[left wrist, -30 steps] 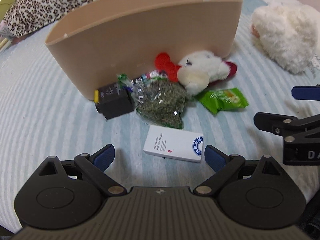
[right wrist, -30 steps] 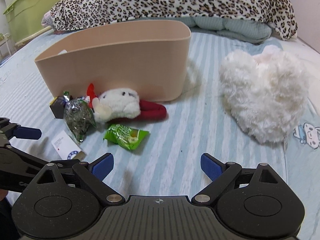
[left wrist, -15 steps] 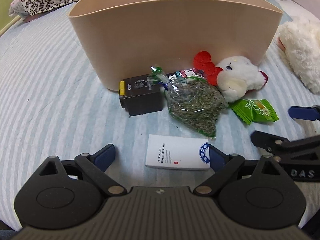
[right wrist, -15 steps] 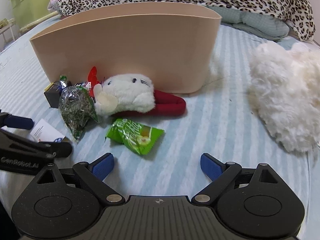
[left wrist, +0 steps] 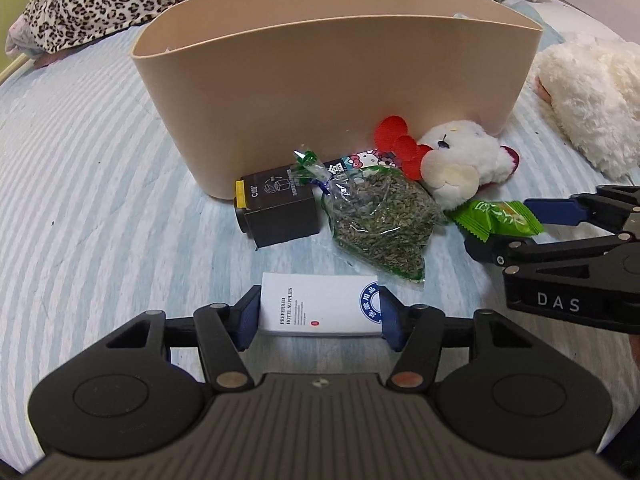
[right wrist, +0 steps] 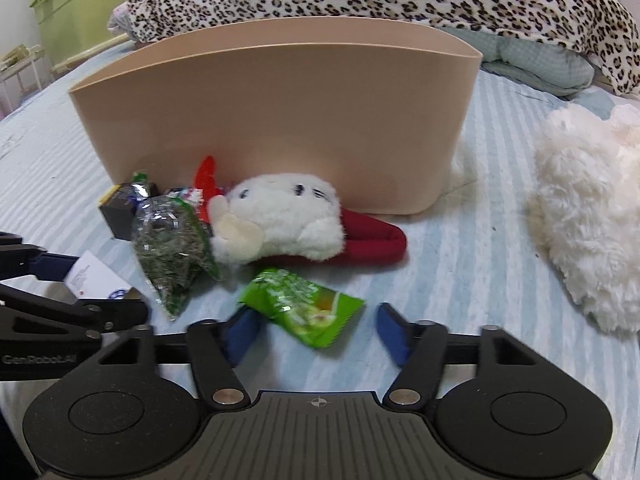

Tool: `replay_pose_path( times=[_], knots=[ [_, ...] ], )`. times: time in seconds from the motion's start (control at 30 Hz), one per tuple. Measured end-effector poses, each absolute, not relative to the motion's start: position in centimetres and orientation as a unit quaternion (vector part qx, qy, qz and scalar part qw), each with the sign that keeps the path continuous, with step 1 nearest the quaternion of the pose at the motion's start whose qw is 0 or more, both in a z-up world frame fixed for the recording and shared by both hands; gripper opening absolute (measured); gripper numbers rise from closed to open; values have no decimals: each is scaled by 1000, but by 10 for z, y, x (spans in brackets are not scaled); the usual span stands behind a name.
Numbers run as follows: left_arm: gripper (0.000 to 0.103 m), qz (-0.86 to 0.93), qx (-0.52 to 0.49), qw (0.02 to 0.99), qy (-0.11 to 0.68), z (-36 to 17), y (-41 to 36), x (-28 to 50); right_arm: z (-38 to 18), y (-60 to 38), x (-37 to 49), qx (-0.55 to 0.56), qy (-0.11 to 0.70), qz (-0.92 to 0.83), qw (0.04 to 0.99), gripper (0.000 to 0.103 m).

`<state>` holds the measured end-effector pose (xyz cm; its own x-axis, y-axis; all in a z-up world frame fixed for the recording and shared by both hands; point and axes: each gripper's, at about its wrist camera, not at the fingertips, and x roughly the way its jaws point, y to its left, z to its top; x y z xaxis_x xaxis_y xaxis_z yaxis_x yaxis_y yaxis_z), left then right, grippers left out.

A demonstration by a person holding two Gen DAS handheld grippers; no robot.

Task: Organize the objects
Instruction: 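Grasp the white medicine box with left tool while right tool grasps green candy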

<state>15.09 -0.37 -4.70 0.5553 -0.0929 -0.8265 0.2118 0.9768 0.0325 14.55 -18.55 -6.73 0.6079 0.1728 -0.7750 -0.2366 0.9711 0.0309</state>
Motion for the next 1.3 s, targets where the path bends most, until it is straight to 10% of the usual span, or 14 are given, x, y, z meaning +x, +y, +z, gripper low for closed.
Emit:
replay_pose_path(
  times=[0.17, 0.63, 0.73, 0.8, 0.9, 1.03, 1.1, 1.3],
  knots=[
    [60, -96, 53, 881, 461, -47, -2, 147, -63, -183, 139, -37, 428, 126, 894, 0],
    [60, -96, 47, 882, 460, -43, -1, 145, -64, -195, 130, -31, 434, 137, 890, 1],
    [60, -92, 48, 880, 463, -45, -1, 145, -65, -198, 130, -20, 429, 127, 894, 31],
    [60, -91, 48, 880, 463, -45, 0, 145, -63, -198, 131, -14, 422, 117, 899, 68],
    [60, -90, 46, 880, 464, -46, 1, 147, -60, -197, 136, -6, 410, 103, 906, 73],
    [60, -88, 46, 880, 464, -48, 3, 148, -69, -191, 154, 1, 422, 97, 901, 73],
    [60, -88, 44, 880, 464, -48, 4, 149, -74, -187, 161, -3, 426, 92, 900, 51],
    [60, -87, 43, 881, 462, -46, 6, 148, -75, -186, 156, -4, 417, 93, 904, 31]
  ],
)
